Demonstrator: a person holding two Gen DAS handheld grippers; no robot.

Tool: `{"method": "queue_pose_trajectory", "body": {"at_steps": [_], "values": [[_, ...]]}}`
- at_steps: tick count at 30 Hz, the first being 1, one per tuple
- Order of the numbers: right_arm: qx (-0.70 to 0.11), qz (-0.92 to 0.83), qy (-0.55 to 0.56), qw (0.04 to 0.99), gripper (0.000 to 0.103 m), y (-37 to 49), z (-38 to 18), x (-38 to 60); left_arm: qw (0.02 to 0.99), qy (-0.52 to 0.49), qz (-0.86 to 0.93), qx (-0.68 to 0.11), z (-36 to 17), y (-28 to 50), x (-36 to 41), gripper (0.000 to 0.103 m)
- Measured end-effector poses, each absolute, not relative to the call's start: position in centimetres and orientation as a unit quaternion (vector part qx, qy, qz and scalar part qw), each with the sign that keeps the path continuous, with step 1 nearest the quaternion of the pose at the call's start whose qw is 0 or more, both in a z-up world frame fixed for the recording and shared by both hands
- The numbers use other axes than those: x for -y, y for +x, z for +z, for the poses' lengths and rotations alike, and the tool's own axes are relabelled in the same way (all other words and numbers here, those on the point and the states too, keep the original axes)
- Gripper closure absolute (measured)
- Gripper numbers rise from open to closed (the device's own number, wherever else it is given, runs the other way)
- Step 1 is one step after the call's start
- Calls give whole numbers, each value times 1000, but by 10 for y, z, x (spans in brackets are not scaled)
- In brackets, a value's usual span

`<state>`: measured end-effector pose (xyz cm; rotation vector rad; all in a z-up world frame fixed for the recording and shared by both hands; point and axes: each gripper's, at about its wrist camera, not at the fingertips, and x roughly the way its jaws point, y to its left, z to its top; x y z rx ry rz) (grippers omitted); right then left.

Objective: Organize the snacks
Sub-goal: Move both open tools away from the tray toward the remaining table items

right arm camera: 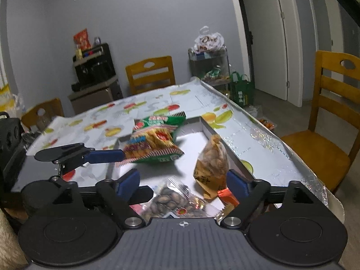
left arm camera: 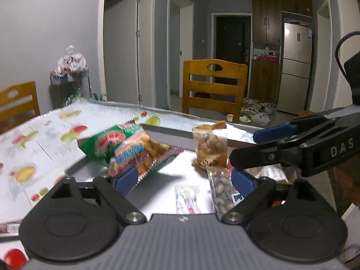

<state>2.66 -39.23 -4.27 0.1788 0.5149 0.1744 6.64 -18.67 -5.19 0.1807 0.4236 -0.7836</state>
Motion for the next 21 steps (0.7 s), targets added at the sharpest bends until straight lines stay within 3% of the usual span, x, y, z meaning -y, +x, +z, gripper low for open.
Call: {"method": "queue_pose_trajectory", "body": {"at_steps": [6,21], "values": [[-233,92,95,963,5,21,-32,391,915,93,-335,-205,-29,61,158,11],[-255,126,64,957,2,26,-28,339,953,102,-158,-238,-26,75,34,8]]}}
